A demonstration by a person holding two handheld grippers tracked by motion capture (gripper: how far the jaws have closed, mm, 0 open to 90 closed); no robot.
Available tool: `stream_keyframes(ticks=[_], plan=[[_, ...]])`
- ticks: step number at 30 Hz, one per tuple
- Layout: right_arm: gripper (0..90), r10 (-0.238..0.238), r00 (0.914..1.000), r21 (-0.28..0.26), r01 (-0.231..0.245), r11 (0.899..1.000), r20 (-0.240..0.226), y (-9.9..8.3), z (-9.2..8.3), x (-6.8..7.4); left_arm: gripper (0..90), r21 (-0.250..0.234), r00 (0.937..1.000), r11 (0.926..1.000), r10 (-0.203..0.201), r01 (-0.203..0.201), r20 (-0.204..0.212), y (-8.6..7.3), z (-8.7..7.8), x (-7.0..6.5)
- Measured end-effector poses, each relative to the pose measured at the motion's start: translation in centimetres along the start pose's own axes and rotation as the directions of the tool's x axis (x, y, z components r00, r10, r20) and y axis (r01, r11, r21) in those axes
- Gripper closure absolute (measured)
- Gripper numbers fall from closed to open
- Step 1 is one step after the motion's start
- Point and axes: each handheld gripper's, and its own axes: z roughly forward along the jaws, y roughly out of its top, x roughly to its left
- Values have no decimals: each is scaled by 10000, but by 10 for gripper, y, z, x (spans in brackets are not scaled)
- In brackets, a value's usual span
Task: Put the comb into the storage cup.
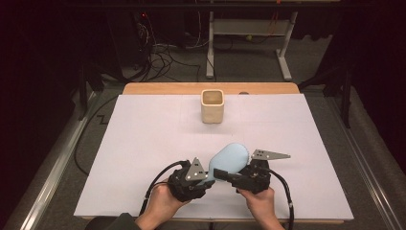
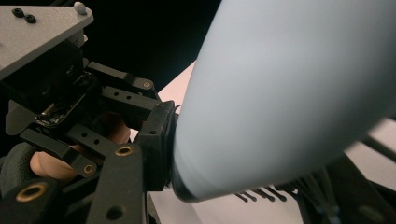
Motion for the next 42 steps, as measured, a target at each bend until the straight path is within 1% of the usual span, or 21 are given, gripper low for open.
stream_keyframes(ticks=[4, 7, 13, 17, 21, 24, 29, 34, 38, 40, 42], plan=[[554, -139, 9997, 24, 139, 9999, 219, 0, -1, 0, 617, -127, 9998, 9998, -161, 161, 68, 0, -2, 1], [560, -95, 9999, 29, 95, 10000, 129, 1, -3, 0, 574, -156, 9997, 9997, -210, 212, 141, -1, -3, 3], [563, -162, 9997, -30, 163, 9999, 164, 5, -7, 0, 487, -462, 9985, 9976, -514, 523, 203, -5, -10, 7], [562, -195, 9997, -87, 197, 9998, 178, 8, -12, 1, 437, -821, 9963, 9930, -826, 843, 238, -11, -16, 13], [562, -241, 9995, -121, 244, 9996, 210, 11, -16, 1, 407, -1109, 9950, 9888, -985, 995, 151, -17, -22, 19], [562, -234, 9994, -98, 237, 9997, 250, 14, -18, 1, 378, -1370, 9948, 9853, -1020, 1016, 41, -21, -25, 22], [561, -346, 9986, 26, 345, 9994, 398, 19, -22, 2, 349, -1614, 9935, 9807, -1133, 1104, -86, -27, -30, 27], [559, -283, 9983, 57, 280, 9996, 502, 23, -26, 1, 338, -1789, 9924, 9769, -1217, 1168, -162, -32, -33, 30], [558, -292, 9978, 87, 287, 9996, 602, 25, -29, 0, 330, -1855, 9904, 9737, -1373, 1321, -155, -38, -37, 35], [557, -263, 9976, 83, 258, 9996, 633, 26, -30, 0, 327, -1912, 9888, 9714, -1478, 1410, -216, -41, -39, 37], [557, -278, 9973, 79, 273, 9996, 673, 27, -31, 0, 327, -1950, 9860, 9688, -1628, 1528, -362, -44, -40, 38]])
